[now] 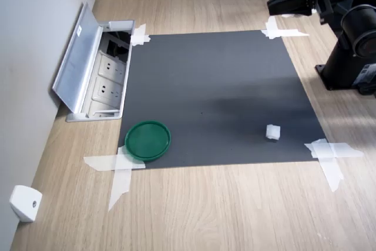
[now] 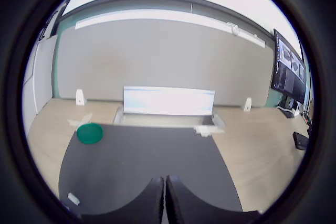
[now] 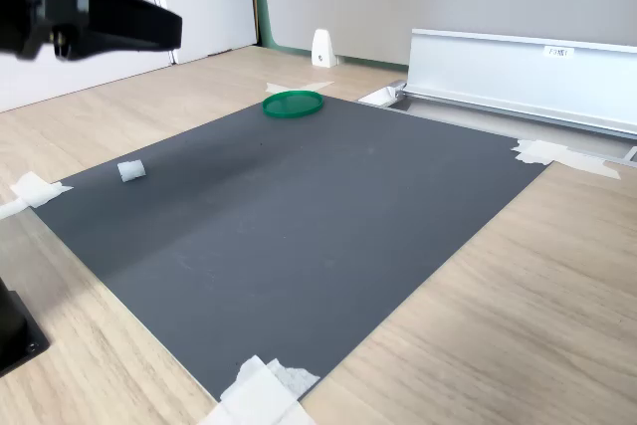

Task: Grasp a white terminal and put it on the green lid.

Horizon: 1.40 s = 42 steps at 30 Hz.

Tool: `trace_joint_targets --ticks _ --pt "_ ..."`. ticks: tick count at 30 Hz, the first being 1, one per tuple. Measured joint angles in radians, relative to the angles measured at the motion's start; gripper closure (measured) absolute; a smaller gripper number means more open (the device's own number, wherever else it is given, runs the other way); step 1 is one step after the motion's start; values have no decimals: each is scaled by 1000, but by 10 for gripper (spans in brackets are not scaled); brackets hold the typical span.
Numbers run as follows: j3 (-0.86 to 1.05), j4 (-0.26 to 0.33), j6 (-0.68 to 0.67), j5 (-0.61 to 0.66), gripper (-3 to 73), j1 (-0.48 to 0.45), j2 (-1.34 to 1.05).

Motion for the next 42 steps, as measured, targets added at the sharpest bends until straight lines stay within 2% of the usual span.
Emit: trace_joint_targets --ticks 9,14,16,21,25,27,31,35,38,42 --pt "-208 -12 -3 315 703 0 314" --pt "-279 -17 -23 441 703 0 480" --pt "-304 -13 -87 489 703 0 529" --pt "-315 45 -247 526 703 0 611" --pt "-316 77 -328 568 690 0 630" --pt "-317 92 -342 583 657 0 637" --pt "-318 132 -366 601 516 12 642" --pt "-319 159 -356 624 306 126 642" --pt "-319 164 -284 617 156 217 647" --pt "-319 146 -227 581 35 321 670"
